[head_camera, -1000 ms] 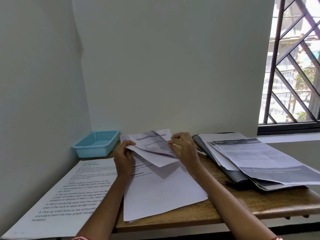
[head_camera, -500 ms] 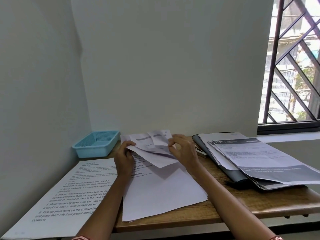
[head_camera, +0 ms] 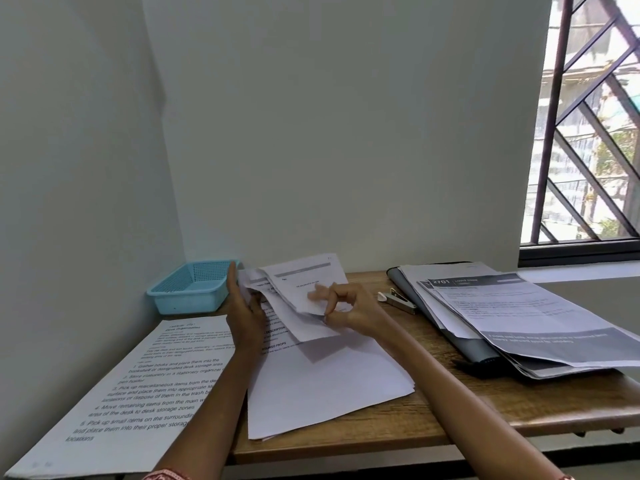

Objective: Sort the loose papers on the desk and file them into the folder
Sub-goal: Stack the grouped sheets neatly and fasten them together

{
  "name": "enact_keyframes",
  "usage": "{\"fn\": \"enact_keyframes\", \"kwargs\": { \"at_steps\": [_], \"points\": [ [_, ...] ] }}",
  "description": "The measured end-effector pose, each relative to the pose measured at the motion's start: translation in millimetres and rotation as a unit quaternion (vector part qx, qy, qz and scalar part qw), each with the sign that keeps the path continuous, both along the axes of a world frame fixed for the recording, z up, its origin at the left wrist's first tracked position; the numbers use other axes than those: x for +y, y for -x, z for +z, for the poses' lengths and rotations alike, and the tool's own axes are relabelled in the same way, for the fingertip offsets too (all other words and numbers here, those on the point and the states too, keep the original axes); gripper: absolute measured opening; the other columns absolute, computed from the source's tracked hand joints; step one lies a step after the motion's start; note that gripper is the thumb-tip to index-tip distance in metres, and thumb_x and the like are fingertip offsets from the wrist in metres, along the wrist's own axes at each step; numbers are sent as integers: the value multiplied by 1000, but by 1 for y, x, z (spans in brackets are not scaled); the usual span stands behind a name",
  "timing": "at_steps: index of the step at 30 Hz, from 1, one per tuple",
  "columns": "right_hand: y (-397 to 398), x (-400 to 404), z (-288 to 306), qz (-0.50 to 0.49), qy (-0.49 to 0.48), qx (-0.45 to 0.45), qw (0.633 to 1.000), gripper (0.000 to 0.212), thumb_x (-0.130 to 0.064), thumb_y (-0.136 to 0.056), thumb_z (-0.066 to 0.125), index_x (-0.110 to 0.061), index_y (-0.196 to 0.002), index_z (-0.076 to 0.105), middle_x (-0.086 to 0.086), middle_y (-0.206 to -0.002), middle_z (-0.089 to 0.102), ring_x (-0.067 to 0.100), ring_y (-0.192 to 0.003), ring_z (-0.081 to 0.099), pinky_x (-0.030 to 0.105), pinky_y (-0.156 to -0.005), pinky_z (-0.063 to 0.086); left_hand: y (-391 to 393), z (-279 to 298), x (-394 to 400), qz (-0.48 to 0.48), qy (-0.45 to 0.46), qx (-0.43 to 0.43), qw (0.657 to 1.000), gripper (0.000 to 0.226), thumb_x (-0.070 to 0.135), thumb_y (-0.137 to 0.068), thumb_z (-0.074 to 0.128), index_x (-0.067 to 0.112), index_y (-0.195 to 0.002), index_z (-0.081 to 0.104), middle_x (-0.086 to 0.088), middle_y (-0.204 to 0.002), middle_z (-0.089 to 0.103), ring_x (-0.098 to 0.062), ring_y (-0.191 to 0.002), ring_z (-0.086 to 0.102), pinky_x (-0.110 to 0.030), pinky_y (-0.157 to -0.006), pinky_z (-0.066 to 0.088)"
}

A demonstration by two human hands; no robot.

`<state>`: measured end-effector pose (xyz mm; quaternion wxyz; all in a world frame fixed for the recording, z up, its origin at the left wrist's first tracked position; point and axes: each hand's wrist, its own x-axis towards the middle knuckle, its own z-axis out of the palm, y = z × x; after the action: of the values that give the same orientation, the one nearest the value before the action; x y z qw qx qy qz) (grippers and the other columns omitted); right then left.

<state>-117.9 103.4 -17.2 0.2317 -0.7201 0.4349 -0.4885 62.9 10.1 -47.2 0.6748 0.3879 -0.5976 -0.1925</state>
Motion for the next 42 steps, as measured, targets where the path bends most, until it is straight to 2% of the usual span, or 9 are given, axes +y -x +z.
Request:
{"fn": "enact_keyframes", "kwargs": {
  "at_steps": [4, 7, 13, 18, 24, 32, 36, 39, 42],
  "points": [
    [-1, 11, 6, 80, -107, -47, 990, 27, 7, -69, 64, -18, -60, 59, 5, -102, 72, 10, -115, 60, 23, -98, 46, -2, 2, 2, 0, -6, 25, 1000, 55, 19, -96, 49, 31, -144, 24, -17, -144, 39, -35, -129, 42, -52, -102, 39],
    [2, 13, 9, 54, -100, -45, 993, 18, -3, -73, 70, -12, -89, 67, 1, -131, 59, 9, -123, 53, 24, -102, 42, -4, 6, 2, -15, -43, 45, 998, 62, 1, -90, 55, 19, -143, 27, -21, -135, 47, -37, -117, 52, -47, -93, 47],
    [11, 3, 2, -32, -79, -133, 988, 87, -25, -52, 89, -30, -123, 38, 9, -125, 57, 27, -114, 57, 45, -91, 53, -4, 10, 3, -61, -100, 84, 990, 52, -2, -87, 57, 13, -134, 40, -17, -132, 49, -32, -119, 50, -45, -100, 44],
    [23, -1, 0, -106, -100, -176, 973, 106, -55, -46, 87, -38, -131, 25, 10, -114, 65, 18, -104, 64, 30, -82, 54, -9, 9, 2, -118, -209, 177, 955, 38, 2, -91, 56, 8, -128, 51, -15, -123, 58, -31, -115, 55, -43, -100, 44],
    [22, 0, -19, -234, -152, -44, 959, 37, -21, -75, 79, -13, -110, 69, 2, -106, 71, 12, -88, 68, 30, -79, 57, -6, 16, 8, -175, -320, 218, 905, 31, -5, -92, 52, -6, -123, 52, -17, -119, 57, -30, -101, 55, -33, -87, 44],
    [14, 2, -18, -294, -219, 45, 929, 29, -21, -78, 74, -12, -102, 61, 2, -100, 64, 17, -88, 62, 27, -73, 53, -1, 2, 18, -14, -210, -37, 977, 58, -10, -88, 47, 13, -138, 31, -14, -112, 55, -32, -96, 57, -30, -74, 44],
    [3, 7, -11, -353, -188, 209, 893, 39, -29, -84, 67, -17, -118, 53, 0, -113, 61, 19, -103, 57, 26, -74, 41, 3, -3, 12, 20, -202, -155, 967, 35, -9, -89, 39, 10, -106, 62, -13, -102, 65, -23, -86, 57, -25, -65, 40],
    [-11, 9, -4, -352, -121, 347, 861, 48, -11, -88, 57, -15, -132, 40, 7, -124, 58, 25, -115, 54, 33, -86, 43, 0, -6, 7, 1, -226, -148, 963, 31, -4, -91, 42, 4, -94, 71, -10, -106, 68, -23, -101, 59, -26, -85, 41],
    [-33, 10, 5, -294, -113, 443, 840, 45, -3, -88, 53, -14, -131, 48, 8, -125, 58, 27, -118, 54, 36, -92, 43, -2, 5, 13, -69, -284, -109, 950, 28, 16, -97, 42, 8, -90, 69, -9, -100, 64, -24, -96, 54, -28, -77, 40]
  ]
}}
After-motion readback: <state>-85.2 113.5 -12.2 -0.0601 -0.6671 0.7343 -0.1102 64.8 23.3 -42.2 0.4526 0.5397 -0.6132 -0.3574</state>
